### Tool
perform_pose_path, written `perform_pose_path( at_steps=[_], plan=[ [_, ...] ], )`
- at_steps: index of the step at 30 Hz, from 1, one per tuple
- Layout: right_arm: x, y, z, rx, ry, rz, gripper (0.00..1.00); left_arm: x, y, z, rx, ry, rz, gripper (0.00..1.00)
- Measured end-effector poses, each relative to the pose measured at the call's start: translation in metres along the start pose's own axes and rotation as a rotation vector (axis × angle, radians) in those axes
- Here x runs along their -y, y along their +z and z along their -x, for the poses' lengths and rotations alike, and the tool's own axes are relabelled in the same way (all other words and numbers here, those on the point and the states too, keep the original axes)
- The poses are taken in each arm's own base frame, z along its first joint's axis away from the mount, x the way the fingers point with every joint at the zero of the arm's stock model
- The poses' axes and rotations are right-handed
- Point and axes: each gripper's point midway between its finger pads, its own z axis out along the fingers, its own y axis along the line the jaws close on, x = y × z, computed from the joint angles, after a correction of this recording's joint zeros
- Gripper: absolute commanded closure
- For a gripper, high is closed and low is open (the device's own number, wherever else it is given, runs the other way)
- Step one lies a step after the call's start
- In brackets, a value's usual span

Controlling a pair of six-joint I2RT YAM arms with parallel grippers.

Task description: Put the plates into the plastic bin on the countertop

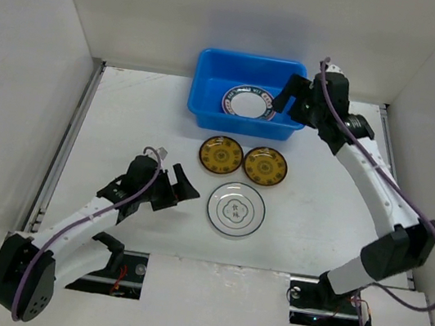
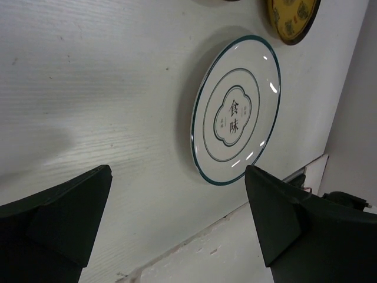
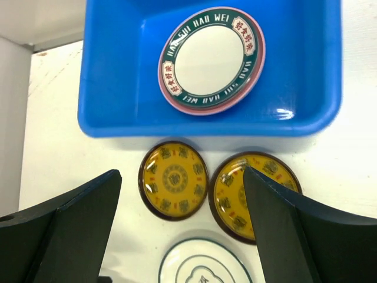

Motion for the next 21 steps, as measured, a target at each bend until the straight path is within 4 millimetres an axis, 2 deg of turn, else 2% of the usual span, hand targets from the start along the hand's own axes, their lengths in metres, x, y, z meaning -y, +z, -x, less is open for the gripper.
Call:
perform_pose_path(
  at_steps=[4,8,11,14,17,21],
  plan=[
    [0.015,-0.028,-0.020,0.012,0.001,0.006,0.10,-0.007,0.010,-0.023,-0.066,-0.007,-0.003,0.07],
    [0.036,-0.043,-0.058,-0.032,-0.001,-0.010,0.10,-0.005,0.019,-0.039,-0.105,-0.003,-0.023,0.11],
    [0.047,-0.053,-0.077,-0.053,0.000,-0.014,0.10,-0.002,0.028,-0.046,-0.123,-0.002,-0.041,0.14],
    [0.053,-0.062,-0.083,-0.049,0.003,-0.011,0.10,0.005,0.040,-0.049,-0.132,-0.009,-0.068,0.19],
    [0.057,-0.071,-0.080,-0.020,0.013,0.000,0.10,0.015,0.052,-0.050,-0.134,-0.014,-0.109,0.24],
    [0.062,-0.079,-0.073,0.014,0.025,0.002,0.11,0.026,0.067,-0.053,-0.137,-0.023,-0.152,0.39]
  ],
)
